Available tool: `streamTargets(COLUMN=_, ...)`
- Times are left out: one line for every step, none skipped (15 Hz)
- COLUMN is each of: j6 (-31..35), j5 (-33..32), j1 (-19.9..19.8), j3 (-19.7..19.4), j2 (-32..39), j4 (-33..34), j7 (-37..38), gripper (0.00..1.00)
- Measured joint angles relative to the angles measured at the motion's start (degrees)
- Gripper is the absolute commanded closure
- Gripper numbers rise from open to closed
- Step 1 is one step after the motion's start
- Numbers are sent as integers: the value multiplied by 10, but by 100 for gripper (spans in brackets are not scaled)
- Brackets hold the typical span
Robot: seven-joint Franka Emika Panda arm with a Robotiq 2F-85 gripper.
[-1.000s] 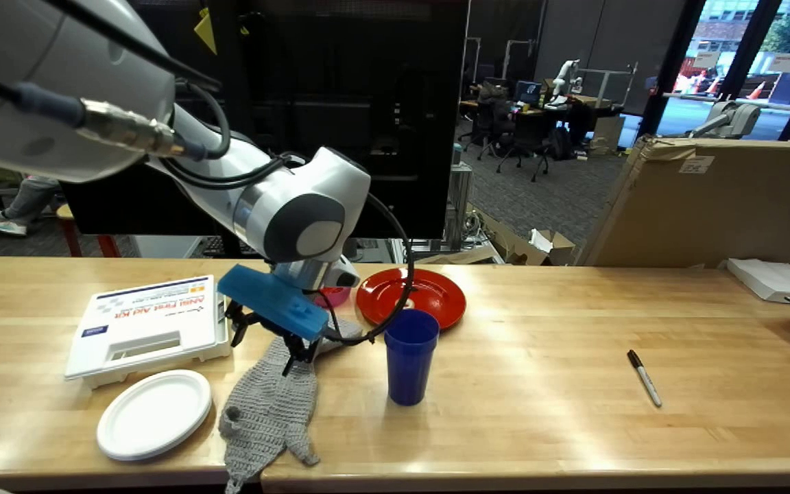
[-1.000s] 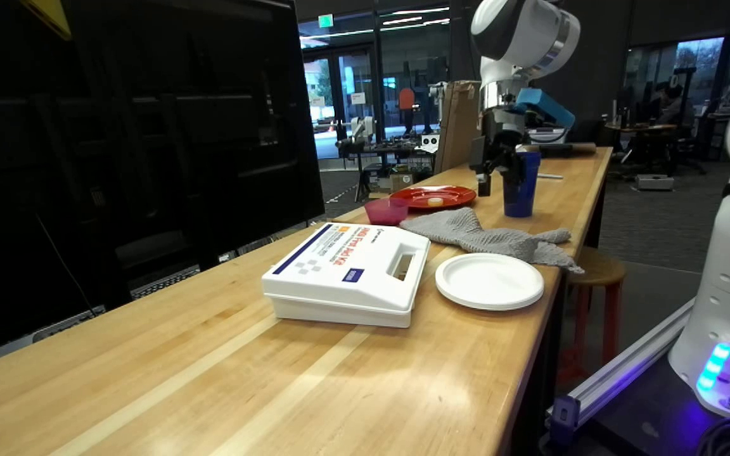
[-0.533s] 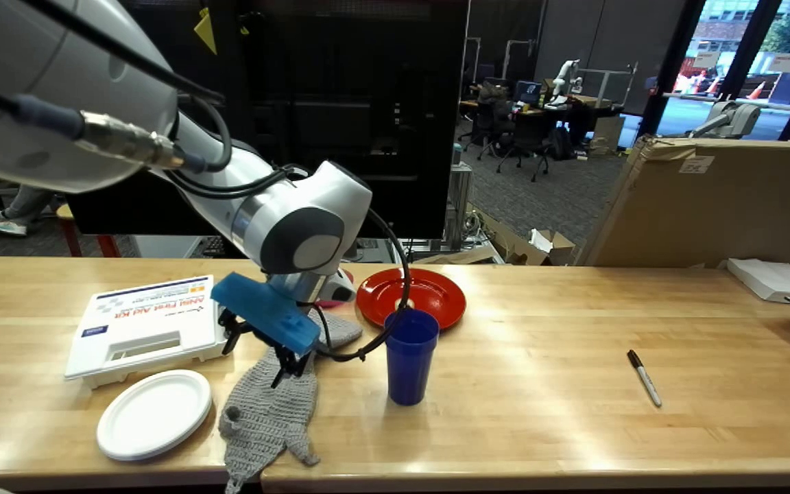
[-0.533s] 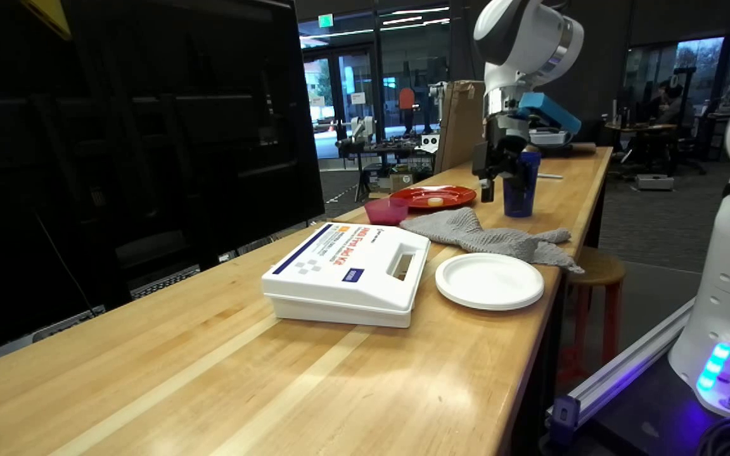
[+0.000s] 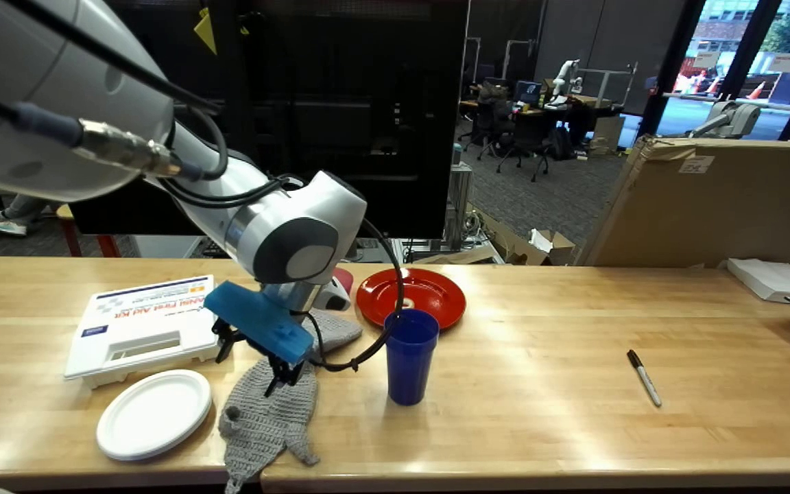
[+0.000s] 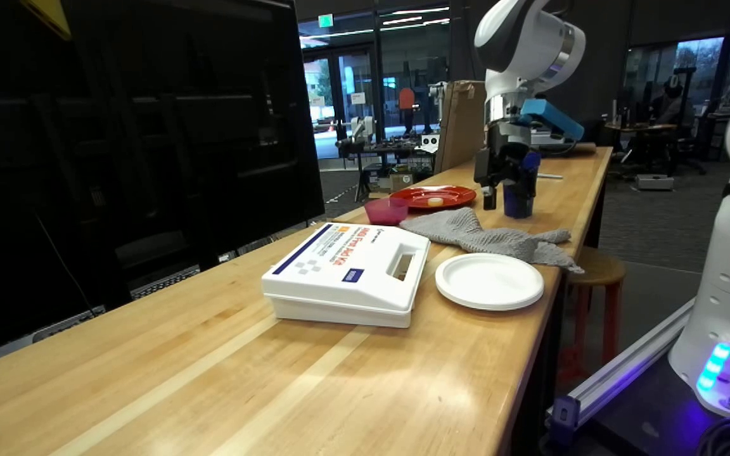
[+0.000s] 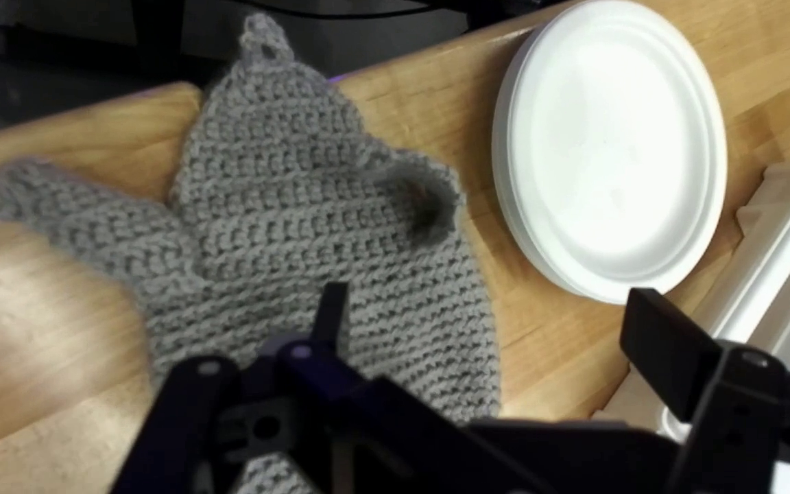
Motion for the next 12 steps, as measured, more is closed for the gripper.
streamTargets(j6=31, j5=-5, j1=0, j3=7, j2=-1, j4=-3, j7=0, gripper=0)
streamTargets(j6=67, j5=-9, j1=0, j3=13, j2=-1, j4=-8, j7=0, gripper=0)
streamTargets(j6=104, j5=-9, j1=0, j3=20, j2=-1, j4=-13, j7=0, gripper=0)
streamTargets(j6=141, j5=-9, j1=1, j3=25, j2=-1, j4=-19, j7=1, gripper=0)
streamTargets(j6=181, j5=-9, j1=1, j3=30, j2=0, j4=-25, j7=2, gripper=0)
streamTargets(j6=220, j5=-9, j1=3, j3=32, j2=1, j4=-31, j7=3, gripper=0)
streamTargets(j6=259, j5=-9, j1=5, j3=34, j2=2, j4=-38, j7=3, gripper=0)
streamTargets(j6=294, j5=-9, j1=8, j3=35, j2=4, j4=-44, j7=3, gripper=0)
streamTargets(j6=328, j5=-8, j1=11, j3=35, j2=9, j4=-49, j7=3, gripper=0)
streamTargets(j6=358, j5=-8, j1=15, j3=34, j2=15, j4=-52, j7=3, gripper=0)
streamTargets(j6=385, j5=-8, j1=18, j3=33, j2=23, j4=-53, j7=3, gripper=0)
streamTargets(j6=411, j5=-7, j1=21, j3=32, j2=31, j4=-53, j7=4, gripper=0)
